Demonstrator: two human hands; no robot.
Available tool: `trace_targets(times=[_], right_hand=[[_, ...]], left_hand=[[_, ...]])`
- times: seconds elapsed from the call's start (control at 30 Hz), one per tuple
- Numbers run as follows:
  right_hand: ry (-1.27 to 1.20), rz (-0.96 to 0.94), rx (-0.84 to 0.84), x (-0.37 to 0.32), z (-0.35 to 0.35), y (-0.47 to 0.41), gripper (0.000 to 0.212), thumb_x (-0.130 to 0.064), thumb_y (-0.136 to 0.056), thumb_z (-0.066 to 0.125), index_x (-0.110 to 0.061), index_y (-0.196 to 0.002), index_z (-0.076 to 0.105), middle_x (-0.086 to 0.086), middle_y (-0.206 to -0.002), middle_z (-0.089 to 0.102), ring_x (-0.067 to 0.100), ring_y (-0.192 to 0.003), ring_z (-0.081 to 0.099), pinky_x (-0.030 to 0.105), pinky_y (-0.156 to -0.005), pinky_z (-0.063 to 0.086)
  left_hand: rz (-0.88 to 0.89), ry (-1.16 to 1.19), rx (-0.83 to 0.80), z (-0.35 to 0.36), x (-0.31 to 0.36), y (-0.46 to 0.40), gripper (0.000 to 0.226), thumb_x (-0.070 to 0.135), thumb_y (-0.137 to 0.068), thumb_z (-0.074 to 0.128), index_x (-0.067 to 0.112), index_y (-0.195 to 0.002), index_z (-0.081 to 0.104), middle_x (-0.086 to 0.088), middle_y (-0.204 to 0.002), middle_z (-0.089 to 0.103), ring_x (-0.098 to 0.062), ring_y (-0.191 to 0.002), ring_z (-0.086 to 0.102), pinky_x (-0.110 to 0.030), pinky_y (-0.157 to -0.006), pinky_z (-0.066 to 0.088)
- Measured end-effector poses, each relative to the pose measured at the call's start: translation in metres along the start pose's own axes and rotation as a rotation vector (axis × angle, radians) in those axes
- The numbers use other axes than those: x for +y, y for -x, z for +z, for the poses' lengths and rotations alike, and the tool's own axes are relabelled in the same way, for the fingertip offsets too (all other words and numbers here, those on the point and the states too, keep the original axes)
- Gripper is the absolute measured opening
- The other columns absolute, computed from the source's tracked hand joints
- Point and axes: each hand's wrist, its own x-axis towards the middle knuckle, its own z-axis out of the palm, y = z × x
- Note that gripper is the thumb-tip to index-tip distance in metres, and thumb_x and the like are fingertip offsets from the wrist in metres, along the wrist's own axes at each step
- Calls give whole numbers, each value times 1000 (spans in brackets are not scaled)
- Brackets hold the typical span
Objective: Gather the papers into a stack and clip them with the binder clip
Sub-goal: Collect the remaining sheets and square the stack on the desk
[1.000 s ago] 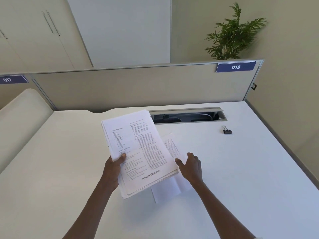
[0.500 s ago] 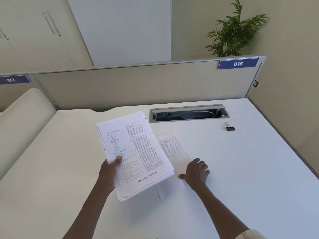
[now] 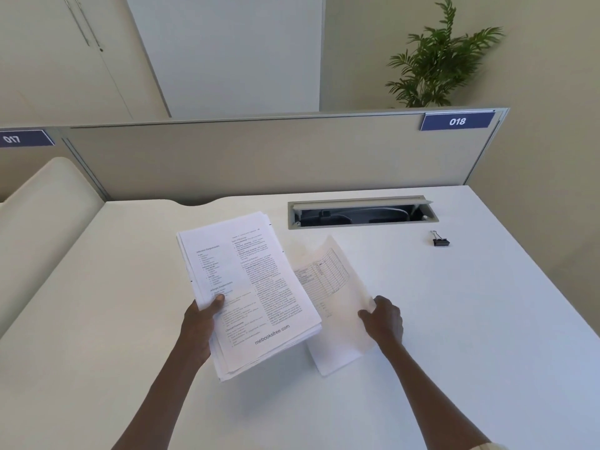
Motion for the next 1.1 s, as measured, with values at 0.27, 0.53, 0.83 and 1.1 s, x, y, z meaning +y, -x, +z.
trace_targets(times=[0.27, 0.53, 0.83, 1.1], right_hand=[[-72, -243, 286, -43, -52, 24, 13, -19, -83, 69, -14, -84, 57, 2, -70, 62, 33, -68, 56, 33, -59, 45], [-418, -384, 426, -106, -108, 64, 12, -16, -82, 74, -13, -82, 63, -5, -69, 66, 17, -60, 58, 27, -54, 42], [-726, -103, 131, -109, -74, 80, 21, -20, -72, 82, -16, -84, 66, -1, -83, 73, 23, -80, 70, 43, -73, 59], [-613, -109, 115, -99, -42, 92, 27, -19, -81, 77, -15, -102, 61, -3, -94, 69, 4, -78, 61, 20, -64, 47]], left_hand=[[-47, -25, -22, -1, 0, -23, 36, 15, -87, 70, 12, -123, 66, -12, -119, 72, -37, -110, 67, -60, -99, 48], [-57, -26, -34, 22, 12, -40, 25, 8, -93, 64, 11, -117, 65, -8, -107, 74, -29, -96, 70, -37, -77, 55], [-60, -53, -125, 52, 17, -27, 20, 13, -92, 66, 12, -112, 69, -11, -105, 76, -32, -97, 72, -45, -89, 55], [-79, -30, -222, 62, 25, -4, 25, 8, -86, 68, 8, -111, 73, -16, -106, 75, -37, -100, 72, -53, -91, 55]])
